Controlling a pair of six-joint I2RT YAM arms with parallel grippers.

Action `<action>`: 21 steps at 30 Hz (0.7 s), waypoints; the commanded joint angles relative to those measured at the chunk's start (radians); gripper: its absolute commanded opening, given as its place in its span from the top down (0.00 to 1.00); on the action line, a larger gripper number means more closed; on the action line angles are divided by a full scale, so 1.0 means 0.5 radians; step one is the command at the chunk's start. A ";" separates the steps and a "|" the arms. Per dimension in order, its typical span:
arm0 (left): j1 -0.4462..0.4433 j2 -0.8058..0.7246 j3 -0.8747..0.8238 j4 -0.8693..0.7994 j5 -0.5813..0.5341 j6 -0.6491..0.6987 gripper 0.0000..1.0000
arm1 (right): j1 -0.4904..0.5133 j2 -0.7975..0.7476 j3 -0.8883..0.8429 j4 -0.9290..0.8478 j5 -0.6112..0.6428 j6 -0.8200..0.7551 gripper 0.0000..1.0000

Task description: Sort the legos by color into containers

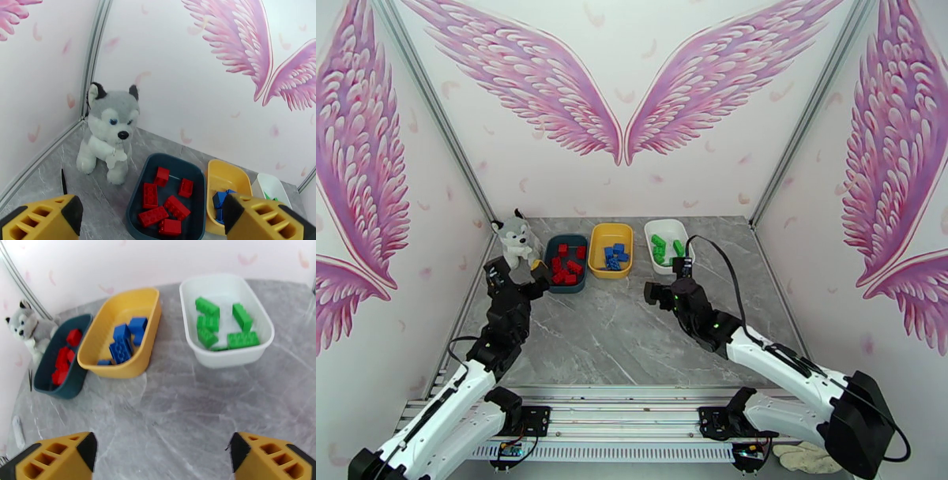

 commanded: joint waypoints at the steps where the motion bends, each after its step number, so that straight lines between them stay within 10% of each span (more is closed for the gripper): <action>1: -0.019 0.008 0.105 -0.051 0.011 0.211 0.01 | 0.010 -0.065 0.008 0.219 0.179 -0.118 0.03; 8: -0.022 -0.036 0.194 -0.005 0.076 0.437 0.01 | 0.010 -0.239 -0.357 1.028 0.151 -0.548 0.01; 21: 0.146 -0.047 -0.361 0.507 -0.037 0.724 0.01 | -0.108 -0.586 -0.694 1.130 0.541 -1.166 0.01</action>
